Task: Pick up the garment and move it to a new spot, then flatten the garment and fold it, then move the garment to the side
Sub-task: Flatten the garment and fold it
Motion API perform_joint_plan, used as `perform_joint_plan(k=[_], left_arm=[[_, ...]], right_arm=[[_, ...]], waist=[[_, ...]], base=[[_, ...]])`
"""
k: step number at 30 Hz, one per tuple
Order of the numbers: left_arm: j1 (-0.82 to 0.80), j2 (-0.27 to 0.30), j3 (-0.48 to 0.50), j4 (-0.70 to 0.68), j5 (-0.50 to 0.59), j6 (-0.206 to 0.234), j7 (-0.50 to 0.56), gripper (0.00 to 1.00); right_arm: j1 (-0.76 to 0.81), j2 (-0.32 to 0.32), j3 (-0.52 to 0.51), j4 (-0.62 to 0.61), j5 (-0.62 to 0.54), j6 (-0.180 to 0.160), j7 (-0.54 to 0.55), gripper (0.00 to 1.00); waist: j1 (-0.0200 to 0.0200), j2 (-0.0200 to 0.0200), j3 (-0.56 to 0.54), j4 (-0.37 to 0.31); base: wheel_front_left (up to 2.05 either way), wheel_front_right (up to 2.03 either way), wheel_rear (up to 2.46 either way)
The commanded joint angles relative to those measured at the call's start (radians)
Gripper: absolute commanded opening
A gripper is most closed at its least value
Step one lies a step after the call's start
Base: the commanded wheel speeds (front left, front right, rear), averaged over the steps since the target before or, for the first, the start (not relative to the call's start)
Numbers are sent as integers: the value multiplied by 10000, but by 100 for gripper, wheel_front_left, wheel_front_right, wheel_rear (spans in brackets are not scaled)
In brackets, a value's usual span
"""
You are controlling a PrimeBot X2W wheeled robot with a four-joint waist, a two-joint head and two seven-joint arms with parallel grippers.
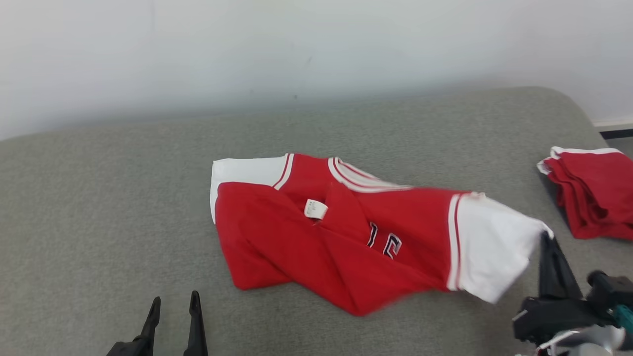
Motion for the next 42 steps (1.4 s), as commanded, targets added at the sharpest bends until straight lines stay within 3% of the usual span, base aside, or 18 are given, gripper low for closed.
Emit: perform_joint_plan(k=[1, 3, 4, 10, 18, 30, 35, 42], left_arm=[[81, 0, -1, 37, 8, 41, -32, 100], [71, -3, -22, 67, 5, 29, -32, 100], [60, -1, -9, 76, 4, 26, -32, 100], [85, -3, 73, 109, 133, -22, -32, 100], [-204, -3, -8, 174, 196, -29, -32, 100], [-1134, -2, -283, 122, 207, 64, -32, 100], [-1352, 1, -620, 71, 41, 101, -32, 100], [-1507, 1, -1029, -105, -113, 257, -32, 100]], right_arm=[[97, -16, -108, 77, -50, -29, 2, 0], [138, -209, -540, 245, -380, -29, 2, 73], [143, -188, -768, 268, -486, -29, 2, 100], [84, 91, -1183, 131, -931, -29, 5, 100], [-184, 426, -332, 29, -752, -29, 5, 100], [-781, 427, 798, 0, -359, -29, 3, 100], [-1895, -36, 2202, 284, -112, -29, 5, 100], [-4452, -1246, 4794, 1543, 203, -29, 412, 100]], waist=[[1, 0, -218, -356], [1, 0, -202, -400], [1, 0, -193, -413], [1, 0, -77, -431], [1, 0, 226, -456], [1, 0, 1198, -378], [1, 0, 1557, 48], [1, 0, 2012, 1134]], base=[[0, 0, 0], [0, 0, 0], [0, 0, 0], [0, 0, 0], [0, 0, 0], [0, 0, 0], [0, 0, 0], [0, 0, 0]])
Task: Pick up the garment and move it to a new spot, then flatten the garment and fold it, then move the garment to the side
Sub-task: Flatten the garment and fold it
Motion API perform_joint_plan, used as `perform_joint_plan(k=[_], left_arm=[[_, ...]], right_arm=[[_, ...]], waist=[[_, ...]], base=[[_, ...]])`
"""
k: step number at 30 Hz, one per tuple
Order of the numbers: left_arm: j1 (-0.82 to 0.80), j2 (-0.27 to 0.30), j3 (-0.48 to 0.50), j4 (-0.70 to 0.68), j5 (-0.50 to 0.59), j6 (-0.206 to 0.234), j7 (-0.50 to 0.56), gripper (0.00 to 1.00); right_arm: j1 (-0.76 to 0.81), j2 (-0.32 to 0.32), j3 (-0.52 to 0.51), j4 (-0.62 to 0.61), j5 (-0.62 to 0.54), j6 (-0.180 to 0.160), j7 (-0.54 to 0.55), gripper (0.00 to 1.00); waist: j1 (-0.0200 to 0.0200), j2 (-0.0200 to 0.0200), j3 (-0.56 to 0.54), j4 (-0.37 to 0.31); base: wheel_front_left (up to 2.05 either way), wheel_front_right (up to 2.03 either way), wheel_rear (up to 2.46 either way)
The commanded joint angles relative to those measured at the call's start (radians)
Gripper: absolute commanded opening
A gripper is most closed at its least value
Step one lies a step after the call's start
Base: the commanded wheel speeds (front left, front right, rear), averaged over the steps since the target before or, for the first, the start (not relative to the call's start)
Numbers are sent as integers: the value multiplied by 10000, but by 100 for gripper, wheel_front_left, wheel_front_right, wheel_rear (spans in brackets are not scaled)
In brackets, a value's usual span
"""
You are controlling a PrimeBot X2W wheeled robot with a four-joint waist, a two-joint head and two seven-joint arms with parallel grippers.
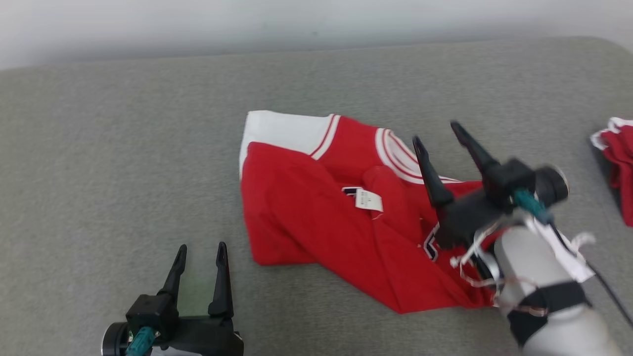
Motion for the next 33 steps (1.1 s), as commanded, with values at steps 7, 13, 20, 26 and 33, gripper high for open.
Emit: perform_joint_plan(k=[7, 13, 20, 26, 33], left_arm=[[-198, -1, -540, -141, -351, 180, -33, 100], [-33, -3, -855, -313, -692, 373, -33, 100], [25, -5, -1187, -494, -943, 450, -32, 100], [22, -6, -1444, -582, -1158, 554, -32, 100], [-26, -2, -1640, -681, -1291, 687, -32, 100]], right_arm=[[-2733, -1006, 2064, 1402, 1165, -29, 1257, 100], [-4284, -1796, 3972, 2040, 2508, -29, 2311, 100], [-5502, -2409, 5820, 2493, 3723, -29, 3189, 100], [-6090, -2681, 7027, 3007, 4952, -29, 4474, 100], [-6463, -3171, 8175, 3449, 6110, -29, 6177, 100]], waist=[[-1, -1, 760, 1896], [-1, -1, 1029, 2870], [-1, -1, 1336, 3622], [-1, -1, 1561, 4084], [-1, -1, 1746, 4477]], base=[[0, 0, 0], [0, 0, 0], [0, 0, 0], [0, 0, 0], [0, 0, 0]])
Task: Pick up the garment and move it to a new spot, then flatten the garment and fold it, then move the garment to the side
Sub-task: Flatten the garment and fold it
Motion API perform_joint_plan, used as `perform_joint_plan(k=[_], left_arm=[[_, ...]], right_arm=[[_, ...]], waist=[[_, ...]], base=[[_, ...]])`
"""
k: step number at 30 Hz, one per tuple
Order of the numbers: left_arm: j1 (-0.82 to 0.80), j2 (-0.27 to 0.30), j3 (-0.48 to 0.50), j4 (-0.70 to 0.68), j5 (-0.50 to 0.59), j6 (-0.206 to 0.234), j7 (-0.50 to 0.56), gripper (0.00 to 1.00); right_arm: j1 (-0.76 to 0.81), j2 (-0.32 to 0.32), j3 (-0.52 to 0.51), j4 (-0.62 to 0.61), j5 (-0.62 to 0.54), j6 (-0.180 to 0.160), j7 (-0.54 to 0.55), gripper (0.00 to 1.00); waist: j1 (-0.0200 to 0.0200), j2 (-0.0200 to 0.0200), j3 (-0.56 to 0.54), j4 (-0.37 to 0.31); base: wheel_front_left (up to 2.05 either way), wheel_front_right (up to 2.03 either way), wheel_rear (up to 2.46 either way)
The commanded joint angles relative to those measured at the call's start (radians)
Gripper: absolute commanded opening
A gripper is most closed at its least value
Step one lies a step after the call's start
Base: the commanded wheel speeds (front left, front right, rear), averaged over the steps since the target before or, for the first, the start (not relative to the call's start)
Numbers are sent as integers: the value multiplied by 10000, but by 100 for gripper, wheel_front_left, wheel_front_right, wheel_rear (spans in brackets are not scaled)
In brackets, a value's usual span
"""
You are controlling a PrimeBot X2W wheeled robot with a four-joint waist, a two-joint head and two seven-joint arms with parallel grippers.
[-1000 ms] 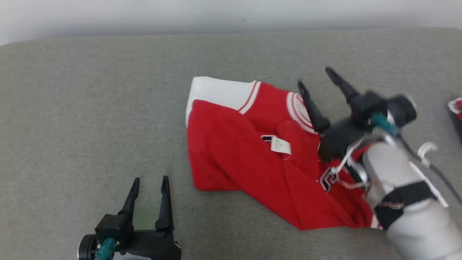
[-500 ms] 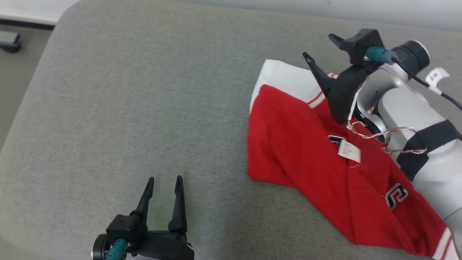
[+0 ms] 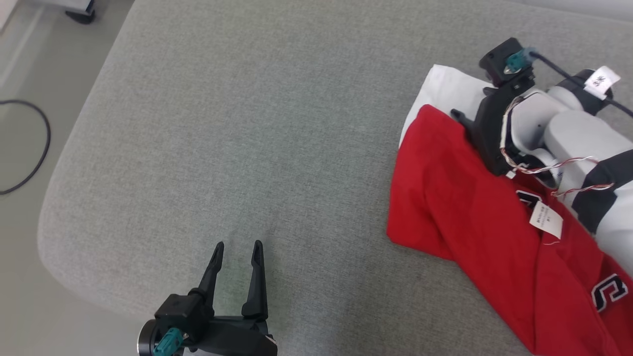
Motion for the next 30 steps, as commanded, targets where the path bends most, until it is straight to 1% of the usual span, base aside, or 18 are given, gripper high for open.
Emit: perform_joint_plan(k=[1, 4, 5, 6, 7, 9, 12, 13, 16, 19, 21, 23, 25, 28, 29, 30], left_arm=[[14, -11, -36, -52, -36, 49, -30, 100], [17, -11, -52, -117, -98, 98, -30, 100], [18, -11, -48, -140, -138, 113, -30, 100], [9, -11, -59, -172, -177, 149, -30, 100], [0, -9, -66, -182, -197, 153, -30, 100], [-40, -11, -80, -210, -261, 177, -30, 100], [-120, -11, -103, -259, -306, 192, -30, 100], [-120, -11, -103, -259, -306, 192, -30, 100], [-206, -9, -128, -297, -277, 230, -30, 100], [-258, -9, -148, -306, -200, 236, -30, 100], [-271, -8, -172, -306, -166, 228, -30, 100], [-339, -9, -211, -320, -141, 214, -30, 100], [-372, -8, -247, -334, -98, 201, -30, 100], [-392, -14, -257, -324, -39, 191, -30, 100], [-402, -11, -236, -322, -32, 199, -30, 100], [-400, -9, -204, -322, -20, 215, -30, 100]], right_arm=[[-137, -152, 188, 80, 149, -29, 170, 100], [-231, -388, 509, 265, 325, -29, 442, 100], [-271, -467, 626, 339, 362, -29, 562, 97], [-325, -619, 868, 393, 443, -34, 748, 35], [-378, -694, 948, 397, 471, -36, 729, 0], [-560, -910, 1030, 519, 418, -37, 548, 0], [-1035, -1093, 764, 978, 133, -39, -275, 0], [-1035, -1093, 764, 978, 133, -39, -275, 0], [-1617, -1126, 248, 1860, -391, -37, -1465, 0], [-2252, -1054, -403, 3150, -1073, -31, -2772, 0], [-2717, -1137, -858, 4098, -1539, -31, -3674, 0], [-3084, -1351, -1326, 4565, -1895, -30, -4296, 0], [-3263, -1681, -1778, 4716, -2286, -31, -4514, 0], [-2944, -2400, -2800, 4747, -2617, -31, -4125, 0], [-2801, -2432, -3125, 4745, -2746, -30, -4034, 69], [-2708, -2392, -3487, 4723, -2843, -30, -4105, 100]], waist=[[-1, -1, 197, 223], [-1, -1, 320, 277], [-1, -1, 357, 282], [-1, -1, 448, 281], [-1, -1, 482, 276], [-1, -1, 569, 268], [-1, -1, 693, 261], [-1, -1, 693, 261], [-1, -1, 770, 240], [-1, -1, 827, 196], [-1, -1, 866, 186], [-1, -1, 914, 196], [-1, -1, 949, 208], [-1, -1, 1022, 171], [-1, -1, 1041, 128], [-1, -1, 1046, 73]], base=[[0, 0, 0], [0, 0, 0], [0, 0, 0], [0, 0, 0], [0, 0, 0], [0, 0, 0], [0, 0, 0], [0, 0, 0], [0, 0, 0], [0, 0, 0], [0, 0, 0], [0, 0, 0], [0, 0, 0], [0, 0, 0], [0, 0, 0], [0, 0, 0]])
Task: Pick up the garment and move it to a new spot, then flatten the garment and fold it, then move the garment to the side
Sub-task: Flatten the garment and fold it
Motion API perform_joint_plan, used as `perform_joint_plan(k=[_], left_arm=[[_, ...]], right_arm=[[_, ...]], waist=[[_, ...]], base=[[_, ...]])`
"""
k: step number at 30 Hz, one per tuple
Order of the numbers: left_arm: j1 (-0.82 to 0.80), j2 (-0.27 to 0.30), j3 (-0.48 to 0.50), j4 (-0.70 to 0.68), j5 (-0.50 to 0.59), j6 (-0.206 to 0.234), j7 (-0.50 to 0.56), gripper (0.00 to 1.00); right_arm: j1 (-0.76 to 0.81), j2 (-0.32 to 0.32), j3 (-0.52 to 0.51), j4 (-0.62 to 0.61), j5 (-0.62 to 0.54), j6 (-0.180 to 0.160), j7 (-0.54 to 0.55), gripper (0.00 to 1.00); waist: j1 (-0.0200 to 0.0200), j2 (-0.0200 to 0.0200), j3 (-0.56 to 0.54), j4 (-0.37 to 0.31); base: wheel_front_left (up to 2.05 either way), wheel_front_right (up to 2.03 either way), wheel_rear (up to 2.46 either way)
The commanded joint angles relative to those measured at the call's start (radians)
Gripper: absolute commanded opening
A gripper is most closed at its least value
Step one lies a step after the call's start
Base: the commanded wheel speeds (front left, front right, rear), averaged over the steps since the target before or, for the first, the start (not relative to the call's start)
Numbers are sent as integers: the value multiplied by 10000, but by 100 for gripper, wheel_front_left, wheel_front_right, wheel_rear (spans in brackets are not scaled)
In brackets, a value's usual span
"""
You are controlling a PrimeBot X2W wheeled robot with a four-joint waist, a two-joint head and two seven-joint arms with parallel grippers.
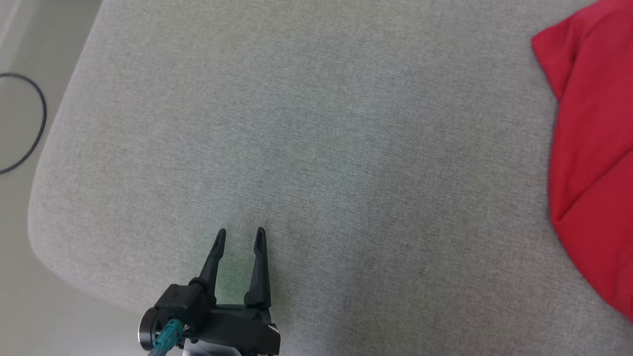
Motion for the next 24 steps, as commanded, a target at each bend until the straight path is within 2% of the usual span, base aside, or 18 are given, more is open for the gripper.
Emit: perform_joint_plan(k=[1, 6, 14, 19, 24], left_arm=[[-113, -2, 34, -3, 81, 50, -31, 100], [-226, -6, 187, 71, 201, 29, -31, 100], [-156, -1, 529, 202, 376, -76, -31, 100], [-5, -1, 772, 317, 536, -187, -31, 100], [57, -3, 847, 406, 581, -250, -31, 100]], right_arm=[[172, 173, -186, -55, -168, -30, -152, 100], [884, 633, -1537, -10, -797, -30, -1034, 100], [1649, 2288, -2693, -71, -836, -30, -2185, 100], [2515, 3238, -2780, -624, -92, -30, -2103, 100], [3225, 3447, -2568, -1012, 633, -30, -1294, 100]], waist=[[-1, -2, 11, -122], [-1, -2, -143, -518], [-1, -2, -626, -1203], [-1, -2, -882, -1543], [-1, -2, -1034, -1654]], base=[[0, 0, 0], [0, 0, 0], [0, 0, 0], [0, 0, 0], [0, 0, 0]])
